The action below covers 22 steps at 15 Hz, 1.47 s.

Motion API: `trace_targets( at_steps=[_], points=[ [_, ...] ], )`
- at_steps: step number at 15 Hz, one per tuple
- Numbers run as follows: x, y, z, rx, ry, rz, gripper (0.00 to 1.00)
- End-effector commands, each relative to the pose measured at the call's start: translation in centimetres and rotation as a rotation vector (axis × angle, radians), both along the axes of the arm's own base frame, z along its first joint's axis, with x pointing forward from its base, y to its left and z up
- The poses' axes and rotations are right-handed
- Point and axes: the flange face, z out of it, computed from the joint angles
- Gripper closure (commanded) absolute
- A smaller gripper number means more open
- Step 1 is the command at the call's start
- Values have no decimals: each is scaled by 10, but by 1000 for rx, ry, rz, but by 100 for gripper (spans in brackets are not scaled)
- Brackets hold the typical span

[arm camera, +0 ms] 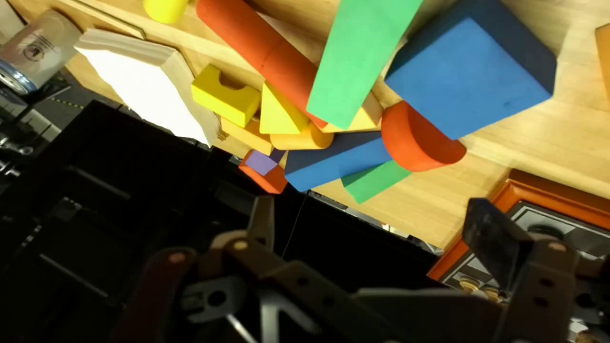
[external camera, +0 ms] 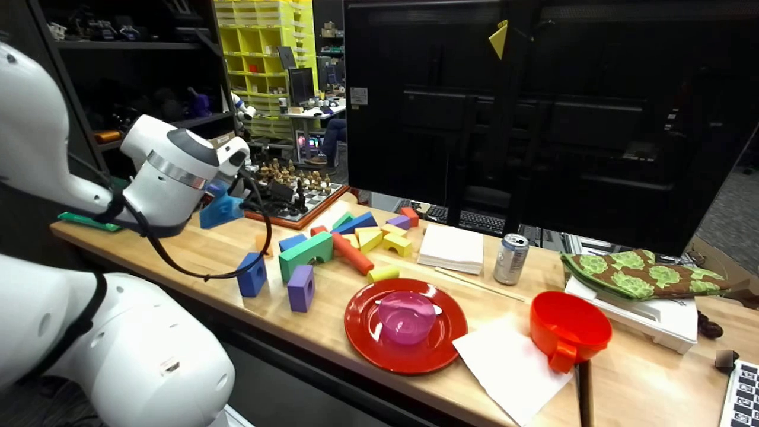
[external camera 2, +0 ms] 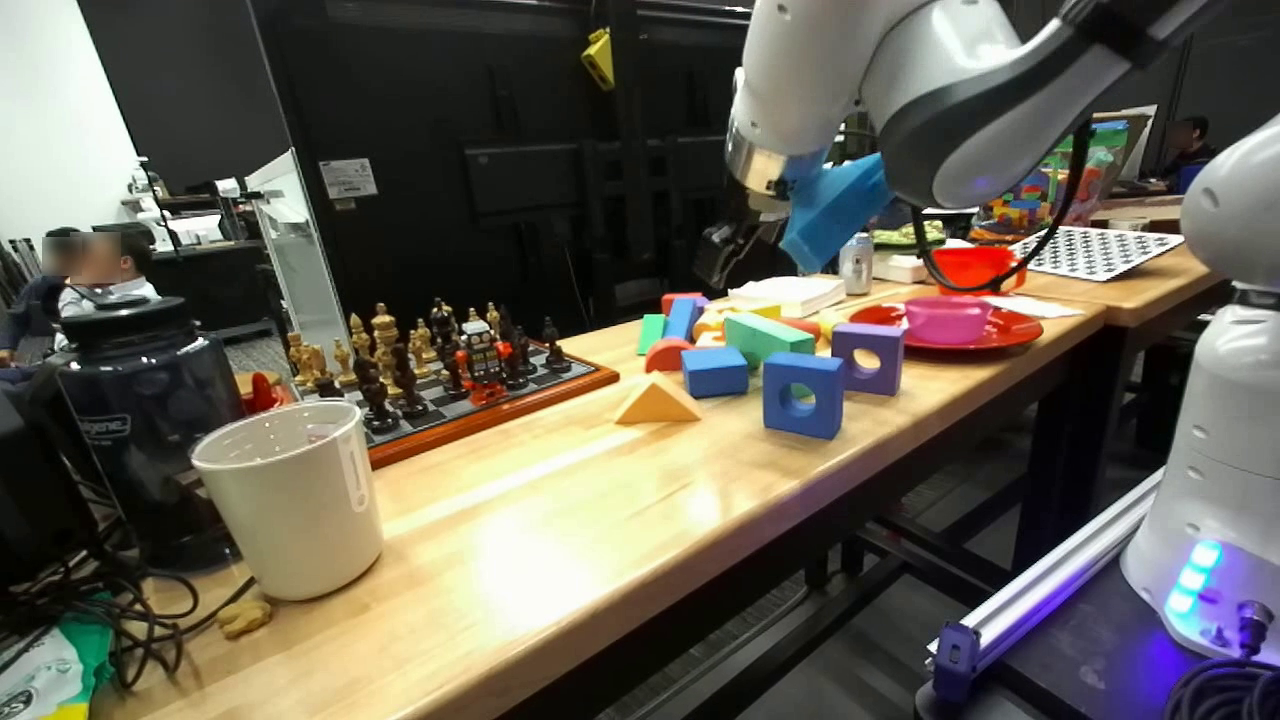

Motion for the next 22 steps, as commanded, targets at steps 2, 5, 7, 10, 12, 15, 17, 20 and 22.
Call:
trace_targets(
  at_steps=[2,5,7,10,12,15,17,20,22],
  points=[
    [-19,18,-36,-64,-69,9,0],
    [-26,21,-54,-88,-70,29,0],
    [-27,20,-63,-108,-29,50,0],
    [-25,18,-77,-121,125,144,0],
    [-26,20,-69,-108,59,97,0],
    [-24,19,-70,-107,61,91,0],
    [-21,21,-71,-75,93,142,0],
    [-23,27,-69,-36,119,201,0],
    [-26,31,-66,-37,119,223,0]
  ],
)
